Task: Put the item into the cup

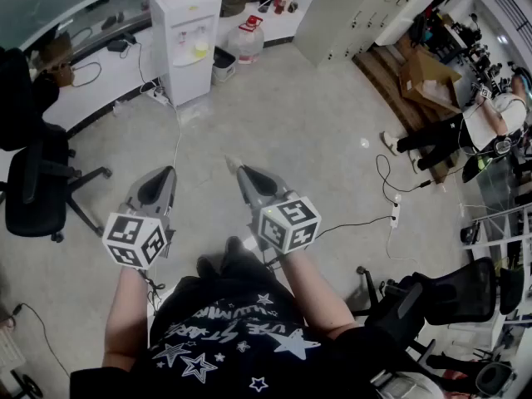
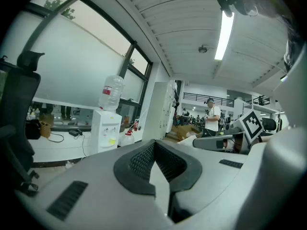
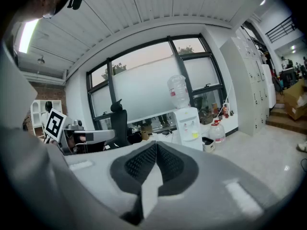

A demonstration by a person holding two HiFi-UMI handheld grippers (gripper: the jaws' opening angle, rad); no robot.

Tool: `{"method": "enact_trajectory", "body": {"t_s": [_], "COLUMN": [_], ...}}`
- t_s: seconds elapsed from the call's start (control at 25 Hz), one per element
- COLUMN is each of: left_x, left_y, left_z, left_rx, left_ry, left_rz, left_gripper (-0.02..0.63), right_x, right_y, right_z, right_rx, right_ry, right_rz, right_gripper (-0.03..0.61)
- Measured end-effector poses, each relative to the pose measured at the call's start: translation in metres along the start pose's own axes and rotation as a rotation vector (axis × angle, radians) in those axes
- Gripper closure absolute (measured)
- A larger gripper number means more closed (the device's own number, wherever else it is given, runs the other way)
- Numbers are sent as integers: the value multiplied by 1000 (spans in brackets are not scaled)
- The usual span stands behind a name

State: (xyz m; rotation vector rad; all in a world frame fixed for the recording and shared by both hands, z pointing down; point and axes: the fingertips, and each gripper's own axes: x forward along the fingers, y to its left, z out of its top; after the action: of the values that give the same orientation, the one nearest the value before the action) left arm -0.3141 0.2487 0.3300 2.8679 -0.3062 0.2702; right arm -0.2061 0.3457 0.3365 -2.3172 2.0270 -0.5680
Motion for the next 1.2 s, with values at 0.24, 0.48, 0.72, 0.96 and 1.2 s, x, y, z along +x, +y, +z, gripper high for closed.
{"method": "enact_trajectory", "body": {"t_s": [0.24, 0.48, 0.72, 0.96, 1.2], "left_x": [-4, -9, -5, 25, 72], "left_y": [-1, 18, 33, 51, 80], "left_z": [0, 0, -4, -8, -1], "left_rx": [-9, -27, -57, -35, -57], "left_ry": [-1, -11, -2, 28, 52], "left_rz": [-15, 1, 7, 18, 47], "left_gripper": [611, 611, 611, 611, 611], "right_x": [6, 27, 37, 68, 121], "right_y": [6, 15, 12, -20, -64], "right_z": [-2, 2, 2, -3, 14], "right_rx": [-11, -28, 21, 56, 63], "right_ry": [17, 12, 9, 27, 40], "right_rz": [9, 16, 11, -4, 9], "right_gripper": [577, 578, 578, 578, 578]}}
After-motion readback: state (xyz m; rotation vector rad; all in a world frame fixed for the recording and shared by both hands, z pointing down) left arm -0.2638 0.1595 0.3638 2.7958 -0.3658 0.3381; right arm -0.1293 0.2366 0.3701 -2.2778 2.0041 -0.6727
